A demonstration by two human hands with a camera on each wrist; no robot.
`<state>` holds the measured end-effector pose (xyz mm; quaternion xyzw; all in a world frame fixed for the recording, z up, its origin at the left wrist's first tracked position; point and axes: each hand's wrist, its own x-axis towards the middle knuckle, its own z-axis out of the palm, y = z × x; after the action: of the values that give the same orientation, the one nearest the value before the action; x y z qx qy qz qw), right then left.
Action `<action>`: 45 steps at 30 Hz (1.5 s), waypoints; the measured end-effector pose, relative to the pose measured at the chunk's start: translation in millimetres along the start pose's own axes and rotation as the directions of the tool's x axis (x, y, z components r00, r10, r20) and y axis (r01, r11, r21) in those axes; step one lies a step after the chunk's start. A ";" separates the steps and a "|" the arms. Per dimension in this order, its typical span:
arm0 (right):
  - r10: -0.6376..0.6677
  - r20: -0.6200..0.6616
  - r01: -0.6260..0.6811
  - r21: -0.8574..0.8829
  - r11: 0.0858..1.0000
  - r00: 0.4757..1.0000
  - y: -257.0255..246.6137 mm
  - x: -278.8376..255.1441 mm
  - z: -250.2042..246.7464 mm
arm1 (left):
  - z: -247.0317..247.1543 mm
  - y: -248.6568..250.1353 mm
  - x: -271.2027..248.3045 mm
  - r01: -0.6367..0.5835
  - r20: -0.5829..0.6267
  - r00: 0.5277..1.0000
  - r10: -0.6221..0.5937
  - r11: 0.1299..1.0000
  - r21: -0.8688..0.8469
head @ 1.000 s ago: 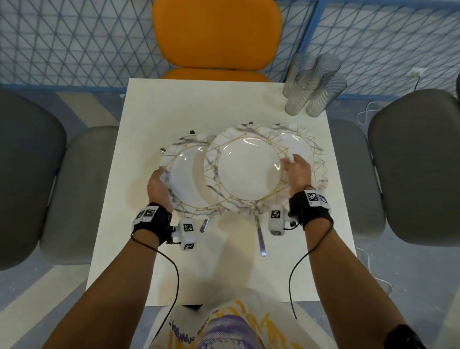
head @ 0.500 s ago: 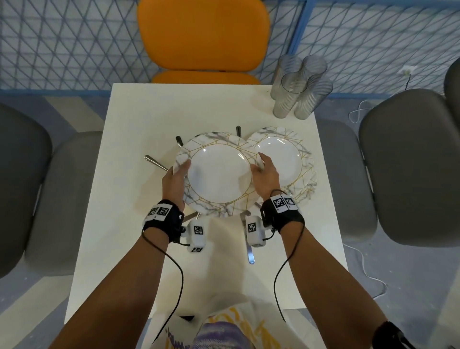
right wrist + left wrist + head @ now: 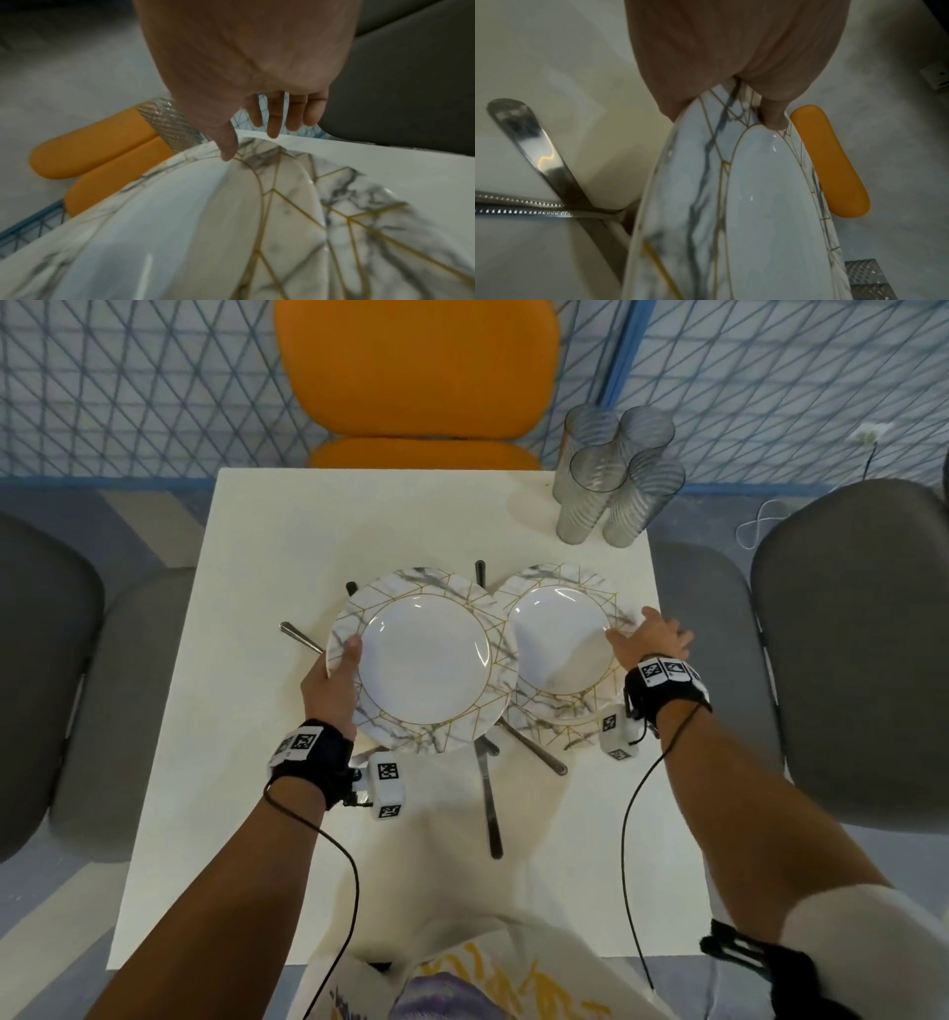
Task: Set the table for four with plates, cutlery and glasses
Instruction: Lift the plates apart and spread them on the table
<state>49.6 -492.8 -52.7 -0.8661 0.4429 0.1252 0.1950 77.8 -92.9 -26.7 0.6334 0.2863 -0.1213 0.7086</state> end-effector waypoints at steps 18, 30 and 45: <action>0.152 -0.165 0.061 0.846 0.530 0.974 19.5 -4.5 -31.6 | 5.0 8.1 1.0 0.071 -0.180 0.980 -0.089 0.992 -0.106; -0.252 -0.049 0.204 0.743 0.638 0.967 -52.6 -93.0 20.7 | 22.7 -2.3 -13.1 0.177 -0.051 0.982 -0.184 0.978 -0.112; -0.390 0.102 0.249 0.618 0.745 0.915 -59.0 -107.9 28.0 | 23.8 -6.7 -21.7 0.001 0.037 0.999 -0.005 0.993 0.117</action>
<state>34.3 -371.4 -22.3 -0.8044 0.2785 0.0419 0.5231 62.7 -121.3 -19.3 0.6711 0.2662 -0.1509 0.6753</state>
